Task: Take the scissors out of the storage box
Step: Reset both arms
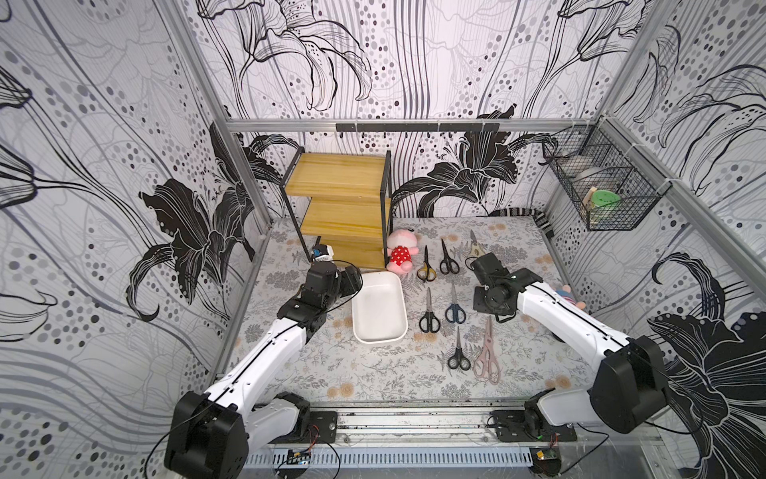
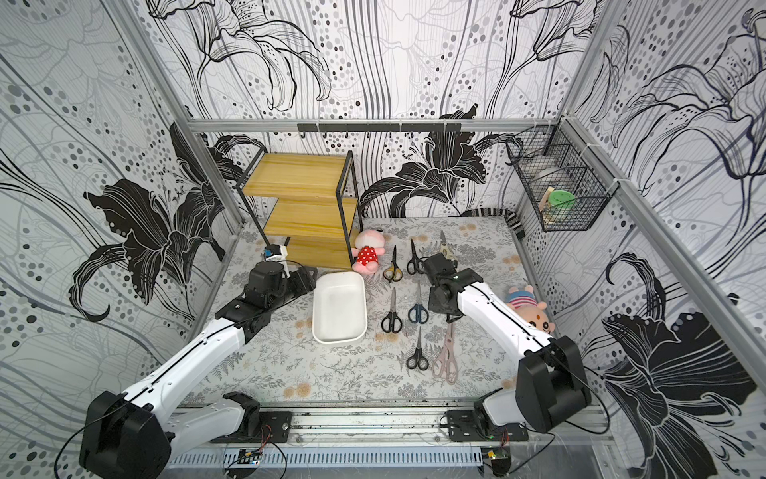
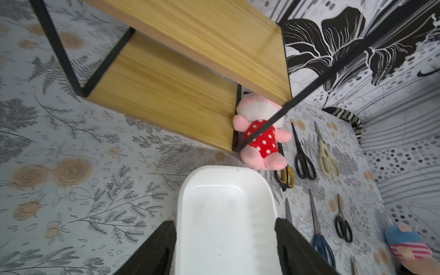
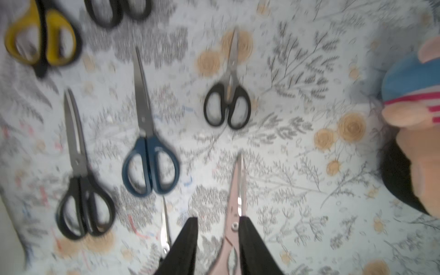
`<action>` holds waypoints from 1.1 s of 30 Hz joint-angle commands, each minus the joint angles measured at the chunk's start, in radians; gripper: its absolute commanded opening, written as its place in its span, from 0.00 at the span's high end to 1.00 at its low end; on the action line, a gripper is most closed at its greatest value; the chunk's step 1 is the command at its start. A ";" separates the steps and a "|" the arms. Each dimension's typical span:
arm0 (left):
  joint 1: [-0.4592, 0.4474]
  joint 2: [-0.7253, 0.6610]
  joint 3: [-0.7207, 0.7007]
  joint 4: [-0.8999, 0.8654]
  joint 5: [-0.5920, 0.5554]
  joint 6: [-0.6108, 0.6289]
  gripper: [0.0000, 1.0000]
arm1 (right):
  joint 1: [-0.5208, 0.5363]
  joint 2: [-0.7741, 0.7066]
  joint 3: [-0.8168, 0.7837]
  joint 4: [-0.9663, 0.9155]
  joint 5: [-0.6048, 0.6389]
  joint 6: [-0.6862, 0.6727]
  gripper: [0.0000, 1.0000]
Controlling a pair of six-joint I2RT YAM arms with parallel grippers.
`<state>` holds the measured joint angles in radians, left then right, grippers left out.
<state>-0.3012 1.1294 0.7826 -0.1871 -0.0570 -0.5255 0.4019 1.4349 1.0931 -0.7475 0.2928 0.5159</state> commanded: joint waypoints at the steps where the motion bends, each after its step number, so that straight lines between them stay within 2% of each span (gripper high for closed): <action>1: 0.049 -0.026 -0.024 0.027 -0.082 0.073 0.28 | -0.065 0.036 -0.025 0.254 0.104 -0.188 0.61; 5: 0.092 -0.042 -0.102 0.119 -0.206 0.150 0.28 | -0.132 0.022 -0.197 0.638 0.150 -0.347 0.62; 8: 0.146 -0.043 -0.183 0.241 -0.244 0.206 0.28 | -0.213 0.034 -0.298 0.837 0.119 -0.376 0.62; 10: 0.195 -0.034 -0.230 0.320 -0.233 0.223 0.28 | -0.252 0.034 -0.363 0.950 0.078 -0.386 0.63; 13: 0.254 0.004 -0.286 0.455 -0.170 0.277 0.28 | -0.253 0.015 -0.505 1.199 0.106 -0.453 0.63; 17: 0.290 0.086 -0.339 0.623 -0.108 0.331 0.28 | -0.253 -0.019 -0.691 1.477 0.148 -0.516 0.63; 18: 0.292 0.105 -0.359 0.683 -0.092 0.340 0.28 | -0.253 -0.028 -0.736 1.579 0.170 -0.529 0.62; 21: 0.292 0.141 -0.451 0.924 -0.082 0.353 0.28 | -0.254 -0.038 -0.802 1.707 0.151 -0.566 0.61; 24: 0.292 0.186 -0.532 1.181 -0.103 0.354 0.27 | -0.255 0.045 -0.796 1.825 0.117 -0.618 0.60; 25: 0.292 0.193 -0.532 1.188 -0.101 0.357 0.28 | -0.267 0.035 -0.773 1.736 0.061 -0.593 0.56; 27: 0.292 0.246 -0.554 1.291 -0.056 0.383 0.28 | -0.300 0.032 -0.780 1.748 -0.009 -0.589 0.46; 30: 0.292 0.355 -0.580 1.449 -0.003 0.416 0.25 | -0.328 0.035 -0.775 1.744 -0.062 -0.578 0.11; 31: 0.291 0.340 -0.572 1.402 0.016 0.423 0.08 | -0.340 0.033 -0.777 1.736 -0.079 -0.569 0.04; 32: 0.288 0.342 -0.571 1.402 0.014 0.427 0.01 | -0.349 0.031 -0.787 1.753 -0.091 -0.561 0.04; 33: 0.287 0.352 -0.573 1.427 0.014 0.429 0.02 | -0.361 0.029 -0.811 1.778 -0.110 -0.554 0.04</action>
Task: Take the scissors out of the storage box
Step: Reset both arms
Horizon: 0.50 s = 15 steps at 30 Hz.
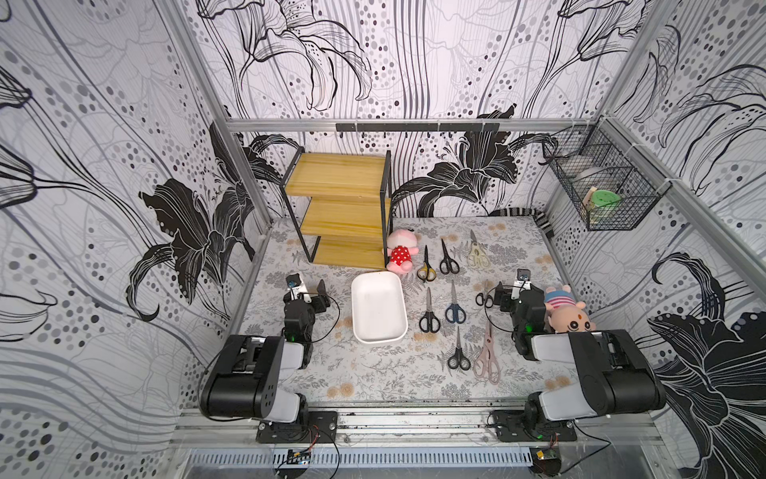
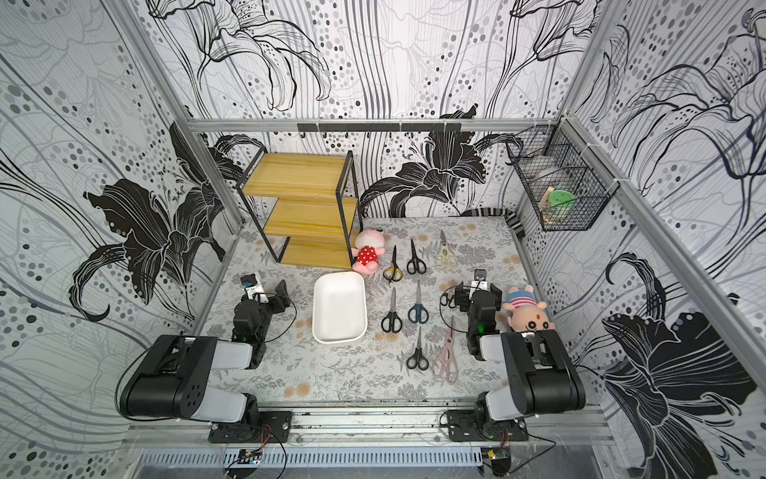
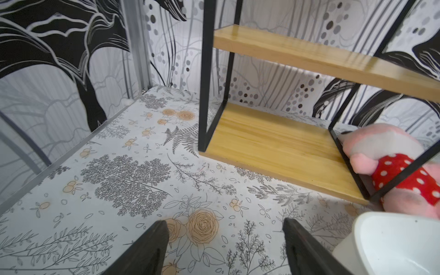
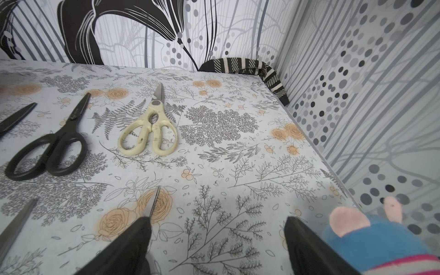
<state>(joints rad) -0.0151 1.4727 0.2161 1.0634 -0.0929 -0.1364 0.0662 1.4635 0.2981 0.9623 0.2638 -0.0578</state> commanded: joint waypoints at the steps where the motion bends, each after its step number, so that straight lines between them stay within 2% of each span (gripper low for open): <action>1: 0.001 0.003 -0.003 0.154 0.051 0.040 0.02 | -0.035 0.009 -0.053 0.135 -0.097 0.028 0.05; 2: 0.000 -0.002 0.000 0.145 0.053 0.041 0.02 | -0.032 0.073 -0.122 0.362 -0.095 -0.001 0.05; 3: 0.000 0.006 -0.003 0.164 0.053 0.044 0.02 | -0.028 0.065 -0.133 0.403 -0.103 -0.016 0.05; 4: 0.000 0.004 -0.003 0.159 0.052 0.043 0.02 | -0.027 0.026 -0.099 0.282 -0.104 -0.008 0.05; 7: 0.000 0.004 -0.004 0.161 0.053 0.045 0.02 | -0.040 0.033 -0.074 0.217 -0.131 0.001 0.05; 8: 0.000 0.001 -0.003 0.153 0.053 0.043 0.02 | -0.039 0.047 -0.083 0.258 -0.127 -0.001 0.05; 15: 0.000 0.003 -0.002 0.155 0.053 0.042 0.02 | -0.040 0.040 -0.077 0.240 -0.132 -0.002 0.05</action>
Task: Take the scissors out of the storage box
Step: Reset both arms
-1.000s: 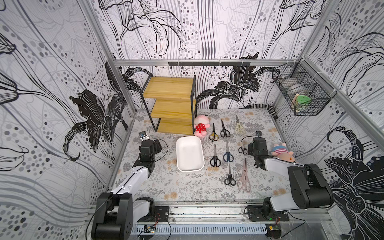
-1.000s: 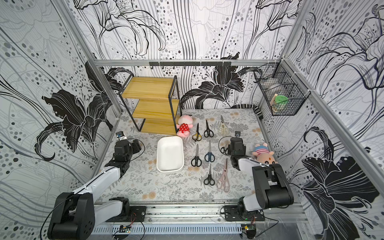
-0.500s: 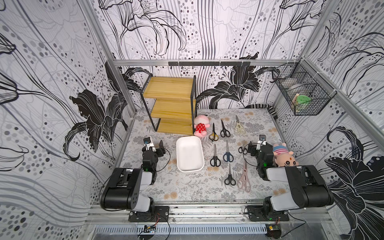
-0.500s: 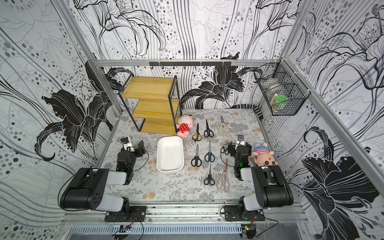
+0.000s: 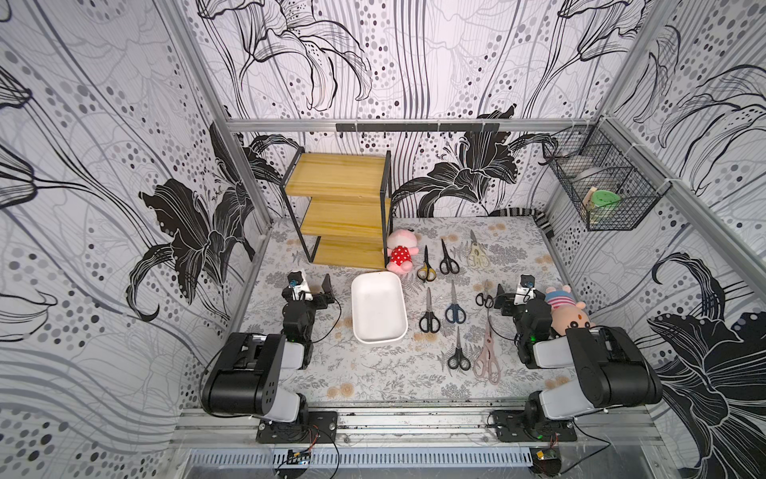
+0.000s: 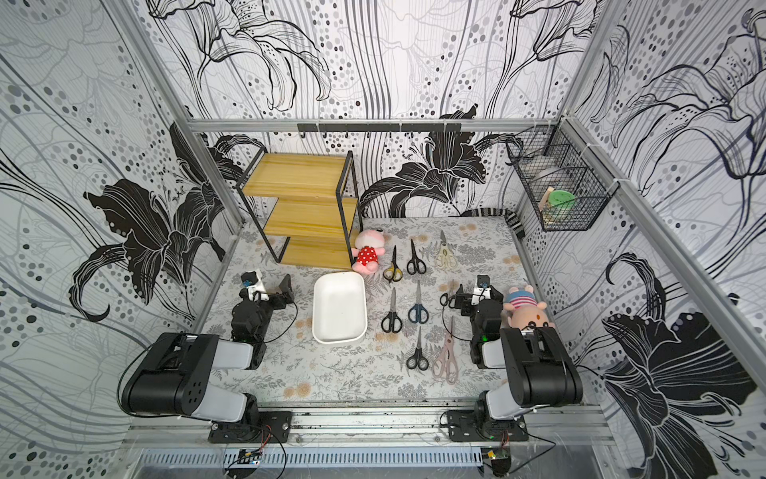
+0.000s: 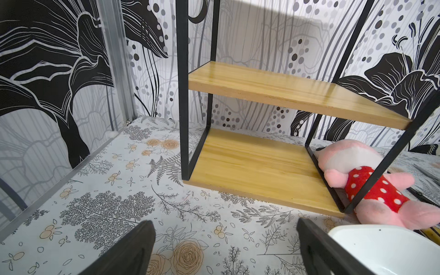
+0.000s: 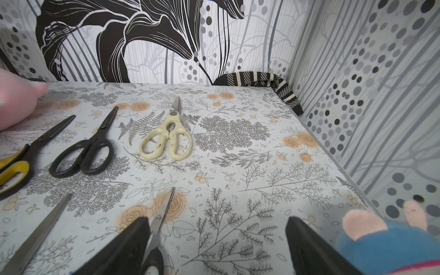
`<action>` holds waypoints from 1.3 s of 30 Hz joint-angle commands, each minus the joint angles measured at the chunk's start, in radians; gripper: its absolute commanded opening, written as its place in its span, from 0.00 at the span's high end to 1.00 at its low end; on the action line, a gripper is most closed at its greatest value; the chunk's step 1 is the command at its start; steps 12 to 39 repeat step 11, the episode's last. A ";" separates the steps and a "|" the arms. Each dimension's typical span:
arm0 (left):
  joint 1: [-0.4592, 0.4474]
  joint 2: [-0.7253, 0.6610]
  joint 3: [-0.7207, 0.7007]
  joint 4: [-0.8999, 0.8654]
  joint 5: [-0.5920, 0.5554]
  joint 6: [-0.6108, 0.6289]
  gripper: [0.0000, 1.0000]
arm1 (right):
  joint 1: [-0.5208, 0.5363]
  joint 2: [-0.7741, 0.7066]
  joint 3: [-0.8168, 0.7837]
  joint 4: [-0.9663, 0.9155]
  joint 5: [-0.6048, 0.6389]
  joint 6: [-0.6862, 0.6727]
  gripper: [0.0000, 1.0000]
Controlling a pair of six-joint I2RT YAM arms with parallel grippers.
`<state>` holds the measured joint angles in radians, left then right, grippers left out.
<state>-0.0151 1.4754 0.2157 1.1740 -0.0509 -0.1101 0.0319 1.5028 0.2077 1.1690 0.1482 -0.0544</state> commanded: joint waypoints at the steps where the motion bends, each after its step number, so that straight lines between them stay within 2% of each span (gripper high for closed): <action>1: 0.000 0.001 -0.001 0.044 0.010 0.018 0.02 | -0.006 -0.002 0.015 0.025 -0.016 -0.005 0.05; 9: -0.006 0.003 0.004 0.036 -0.001 0.021 0.02 | -0.025 -0.002 0.024 0.006 -0.056 0.004 0.05; 39: -0.006 0.003 0.004 0.036 -0.002 0.020 0.02 | -0.026 -0.001 0.022 0.013 -0.054 0.001 0.05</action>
